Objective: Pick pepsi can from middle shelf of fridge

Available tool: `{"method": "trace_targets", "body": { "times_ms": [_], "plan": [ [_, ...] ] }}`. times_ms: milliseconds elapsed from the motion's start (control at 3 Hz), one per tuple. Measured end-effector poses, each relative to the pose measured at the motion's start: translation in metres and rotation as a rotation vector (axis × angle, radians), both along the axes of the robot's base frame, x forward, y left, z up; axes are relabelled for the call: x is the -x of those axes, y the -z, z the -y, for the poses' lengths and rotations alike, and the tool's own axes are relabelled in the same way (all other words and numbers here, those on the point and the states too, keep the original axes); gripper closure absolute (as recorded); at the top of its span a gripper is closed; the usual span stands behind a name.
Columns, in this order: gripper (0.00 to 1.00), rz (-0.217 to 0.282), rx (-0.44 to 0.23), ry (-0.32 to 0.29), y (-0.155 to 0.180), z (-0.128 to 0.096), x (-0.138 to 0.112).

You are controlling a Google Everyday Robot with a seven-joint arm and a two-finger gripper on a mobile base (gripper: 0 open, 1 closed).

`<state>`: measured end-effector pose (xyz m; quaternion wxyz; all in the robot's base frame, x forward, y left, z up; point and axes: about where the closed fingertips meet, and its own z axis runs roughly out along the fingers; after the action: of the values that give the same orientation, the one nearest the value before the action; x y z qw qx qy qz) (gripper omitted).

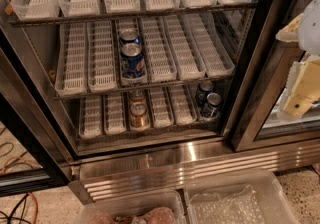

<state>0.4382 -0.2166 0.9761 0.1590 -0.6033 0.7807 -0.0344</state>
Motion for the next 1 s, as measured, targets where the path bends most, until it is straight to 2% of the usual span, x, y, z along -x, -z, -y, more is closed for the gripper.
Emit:
{"method": "trace_targets", "body": {
  "times_ms": [333, 667, 1000],
  "plan": [
    [0.00, 0.011, -0.012, 0.002, 0.000, -0.003, -0.001],
    [0.00, 0.007, -0.104, 0.018, 0.015, -0.022, -0.004],
    [0.00, 0.021, -0.222, 0.043, 0.027, -0.059, -0.010]
  ]
}}
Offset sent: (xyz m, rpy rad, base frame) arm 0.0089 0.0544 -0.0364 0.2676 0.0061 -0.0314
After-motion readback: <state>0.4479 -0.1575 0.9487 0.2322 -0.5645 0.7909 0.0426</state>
